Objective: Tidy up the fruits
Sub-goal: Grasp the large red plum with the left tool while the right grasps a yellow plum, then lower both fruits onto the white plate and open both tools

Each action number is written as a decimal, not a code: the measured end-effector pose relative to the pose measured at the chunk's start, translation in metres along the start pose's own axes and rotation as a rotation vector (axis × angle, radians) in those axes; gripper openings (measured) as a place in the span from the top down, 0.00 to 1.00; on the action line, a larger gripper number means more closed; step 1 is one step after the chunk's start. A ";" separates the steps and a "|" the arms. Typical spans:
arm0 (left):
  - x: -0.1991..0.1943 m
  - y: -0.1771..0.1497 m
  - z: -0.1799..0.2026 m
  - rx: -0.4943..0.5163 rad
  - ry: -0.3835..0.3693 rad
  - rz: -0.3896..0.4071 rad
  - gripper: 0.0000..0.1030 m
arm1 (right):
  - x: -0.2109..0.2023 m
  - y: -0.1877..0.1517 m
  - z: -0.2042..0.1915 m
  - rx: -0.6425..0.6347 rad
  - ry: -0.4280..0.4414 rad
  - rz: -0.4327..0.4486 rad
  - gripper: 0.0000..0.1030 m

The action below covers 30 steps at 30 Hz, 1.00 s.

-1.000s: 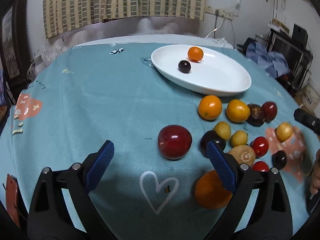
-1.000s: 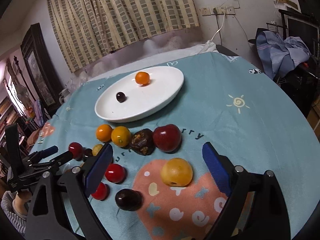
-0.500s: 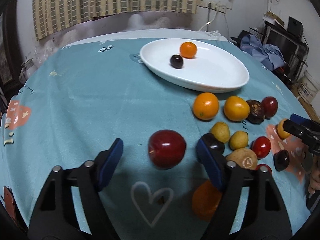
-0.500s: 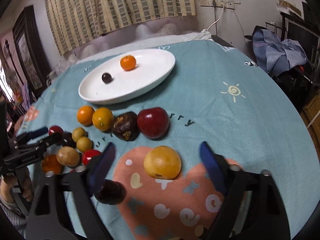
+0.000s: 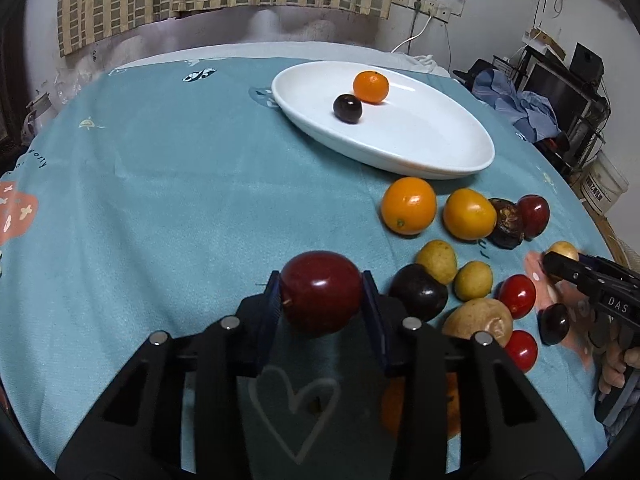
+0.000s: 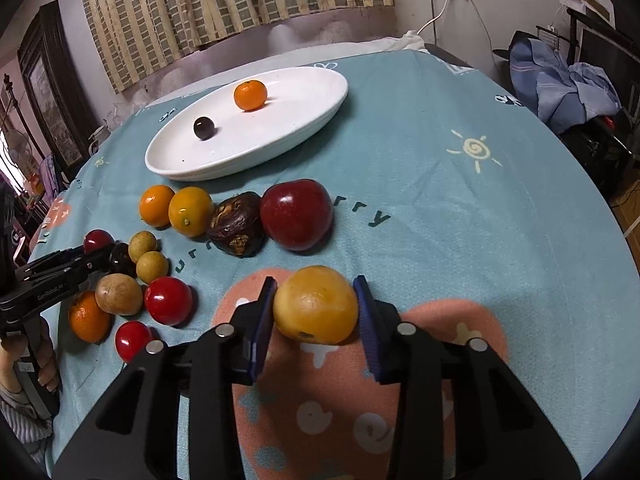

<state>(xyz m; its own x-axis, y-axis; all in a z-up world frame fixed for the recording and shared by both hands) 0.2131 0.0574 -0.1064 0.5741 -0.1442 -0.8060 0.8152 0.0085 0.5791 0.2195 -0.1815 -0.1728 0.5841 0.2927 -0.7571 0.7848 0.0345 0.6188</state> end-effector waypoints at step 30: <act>0.025 0.128 0.038 -0.053 -0.128 0.116 0.28 | 0.032 0.136 -0.036 0.043 0.138 0.167 0.29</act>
<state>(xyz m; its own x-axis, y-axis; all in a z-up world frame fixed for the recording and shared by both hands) 0.3294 0.0171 -0.0477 0.6527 -0.2637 -0.7102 0.7490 0.0841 0.6572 0.3377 -0.1330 -0.1053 0.6749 0.4190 -0.6074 0.6895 -0.0652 0.7213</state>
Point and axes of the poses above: each gripper's, at about its wrist camera, not at the fingertips, and x roughly the way its jaws point, z to its right, y to its top, the point moved 6 cm from there along x, roughly the way its jaws point, and after that the axes turned 5 degrees about -z, right-handed, at the moved point
